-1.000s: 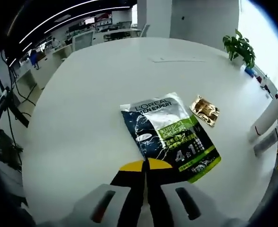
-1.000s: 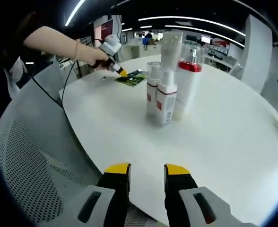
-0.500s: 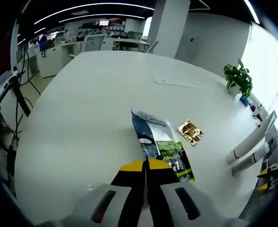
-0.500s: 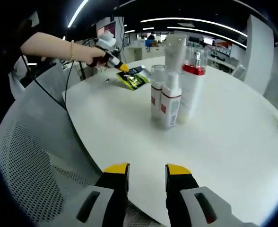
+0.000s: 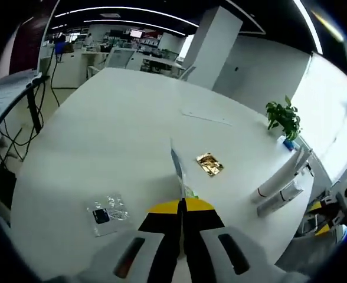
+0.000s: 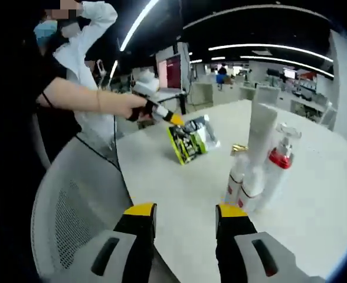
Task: Arrange the skincare products in the storage area until every visible bottle or jar stands upright without overlapping.
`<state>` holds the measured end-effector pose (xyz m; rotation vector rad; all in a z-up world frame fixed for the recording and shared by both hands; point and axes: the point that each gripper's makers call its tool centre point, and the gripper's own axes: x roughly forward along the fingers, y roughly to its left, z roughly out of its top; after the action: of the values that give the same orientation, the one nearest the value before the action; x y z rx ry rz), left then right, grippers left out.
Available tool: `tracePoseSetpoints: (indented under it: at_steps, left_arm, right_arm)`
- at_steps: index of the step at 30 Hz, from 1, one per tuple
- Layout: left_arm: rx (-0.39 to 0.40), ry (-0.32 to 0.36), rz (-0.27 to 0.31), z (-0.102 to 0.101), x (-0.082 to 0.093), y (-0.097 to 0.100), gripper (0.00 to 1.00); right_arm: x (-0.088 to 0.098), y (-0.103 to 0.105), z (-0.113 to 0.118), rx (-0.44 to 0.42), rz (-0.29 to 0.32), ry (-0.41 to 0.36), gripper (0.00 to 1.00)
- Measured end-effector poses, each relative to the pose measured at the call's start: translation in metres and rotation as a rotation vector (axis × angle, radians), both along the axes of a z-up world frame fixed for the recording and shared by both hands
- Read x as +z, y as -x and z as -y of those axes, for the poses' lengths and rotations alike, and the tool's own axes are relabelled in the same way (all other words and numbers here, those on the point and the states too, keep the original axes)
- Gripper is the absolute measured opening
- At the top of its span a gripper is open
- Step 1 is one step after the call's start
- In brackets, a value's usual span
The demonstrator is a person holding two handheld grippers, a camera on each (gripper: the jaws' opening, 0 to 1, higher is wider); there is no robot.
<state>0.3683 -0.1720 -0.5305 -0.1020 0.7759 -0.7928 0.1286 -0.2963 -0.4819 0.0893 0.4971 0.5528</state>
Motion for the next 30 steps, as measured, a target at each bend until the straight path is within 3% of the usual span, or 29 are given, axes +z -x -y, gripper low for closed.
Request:
tracePoseSetpoints:
  at_steps: [2,3,7,10,14,19,23,30]
  left_arm:
    - [0.01,0.036,-0.01,0.0,0.011,0.013,0.01]
    - [0.007,0.038,-0.009,0.001,0.009,0.012,0.01]
    - [-0.002,0.088,-0.017,0.002,0.024,0.023,0.01]
    - [-0.009,0.113,-0.018,0.002,0.032,0.031,0.01]
    - [-0.029,0.109,-0.02,0.001,0.028,0.028,0.01]
    - [-0.042,0.09,-0.033,0.0,0.02,0.041,0.01]
    - [-0.04,0.121,-0.057,0.004,0.022,0.045,0.01]
    - [-0.074,0.219,-0.065,0.026,0.047,0.05,0.01]
  right_arm:
    - [0.013,-0.008,-0.015,0.024,0.036,-0.063,0.4]
    - [0.021,-0.014,-0.026,0.04,0.055,-0.113,0.4]
    - [0.026,-0.026,-0.052,0.065,0.039,-0.241,0.46]
    - [0.023,-0.029,-0.068,0.079,0.023,-0.269,0.46]
    - [0.016,-0.024,-0.08,0.093,0.004,-0.259,0.44]
    - [0.01,-0.017,-0.079,0.079,-0.017,-0.285,0.45]
    - [0.002,-0.017,-0.072,0.052,-0.042,-0.317,0.46]
    - [0.0,-0.025,-0.064,-0.023,-0.092,-0.502,0.48]
